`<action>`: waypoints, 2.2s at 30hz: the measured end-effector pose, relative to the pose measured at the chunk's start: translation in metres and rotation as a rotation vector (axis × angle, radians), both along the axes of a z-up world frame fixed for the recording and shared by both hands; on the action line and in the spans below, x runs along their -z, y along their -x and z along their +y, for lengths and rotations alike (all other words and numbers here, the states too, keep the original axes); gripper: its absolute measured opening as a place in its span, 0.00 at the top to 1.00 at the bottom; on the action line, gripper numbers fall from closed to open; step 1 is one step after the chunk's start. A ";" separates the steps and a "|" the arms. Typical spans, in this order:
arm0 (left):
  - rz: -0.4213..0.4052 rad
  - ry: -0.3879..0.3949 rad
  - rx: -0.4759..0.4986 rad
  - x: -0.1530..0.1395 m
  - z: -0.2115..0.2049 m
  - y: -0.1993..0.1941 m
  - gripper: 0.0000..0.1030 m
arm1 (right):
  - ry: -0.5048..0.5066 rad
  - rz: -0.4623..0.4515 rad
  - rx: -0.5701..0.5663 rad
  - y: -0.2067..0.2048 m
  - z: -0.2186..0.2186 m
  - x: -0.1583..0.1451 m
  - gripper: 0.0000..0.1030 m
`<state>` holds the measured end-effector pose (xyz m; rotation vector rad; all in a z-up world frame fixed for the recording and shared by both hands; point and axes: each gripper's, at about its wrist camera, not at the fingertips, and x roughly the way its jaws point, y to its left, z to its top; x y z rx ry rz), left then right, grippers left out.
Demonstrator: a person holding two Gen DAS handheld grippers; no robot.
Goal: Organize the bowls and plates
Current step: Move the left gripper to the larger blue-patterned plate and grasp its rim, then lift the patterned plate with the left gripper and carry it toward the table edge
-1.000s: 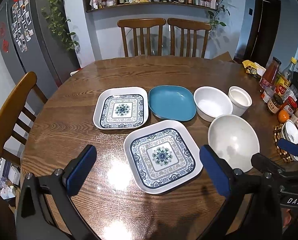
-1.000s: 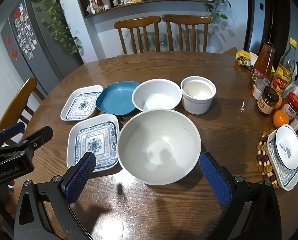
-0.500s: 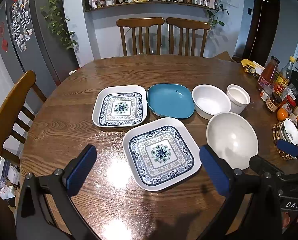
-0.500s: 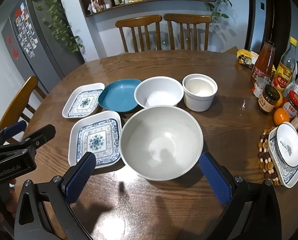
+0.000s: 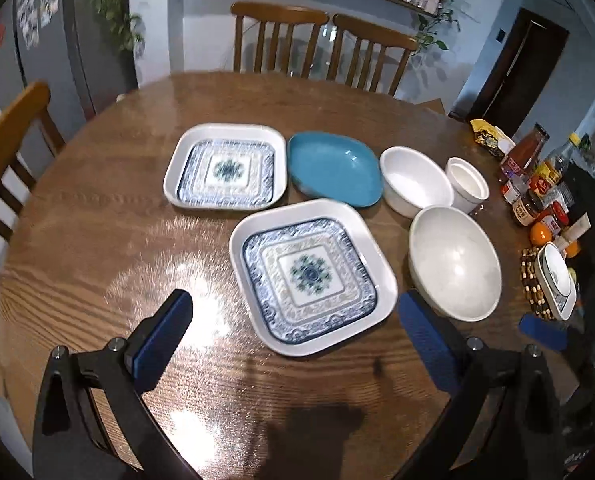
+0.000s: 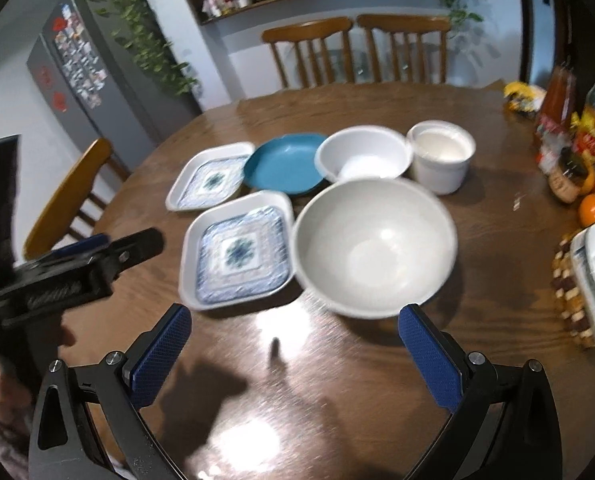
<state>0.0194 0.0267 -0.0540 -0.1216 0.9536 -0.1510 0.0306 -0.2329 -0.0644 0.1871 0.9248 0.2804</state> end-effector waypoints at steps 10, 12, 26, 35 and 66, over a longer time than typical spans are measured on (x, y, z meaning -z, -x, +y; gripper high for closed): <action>0.089 -0.048 -0.048 0.042 0.027 -0.017 0.01 | -0.101 0.135 -0.018 -0.014 0.025 0.050 0.00; 0.099 -0.049 -0.036 0.049 0.027 -0.021 0.02 | -0.110 0.131 -0.005 -0.020 0.029 0.053 0.03; 0.118 -0.022 0.032 0.072 0.022 -0.052 0.27 | 0.060 0.145 0.129 -0.067 0.062 0.078 0.30; 0.137 0.005 0.078 0.078 0.022 -0.054 0.52 | 0.101 0.151 0.137 -0.080 0.067 0.081 0.70; 0.003 -0.096 -0.159 0.022 0.117 0.022 0.76 | 0.025 0.108 -0.199 -0.041 0.147 0.038 0.80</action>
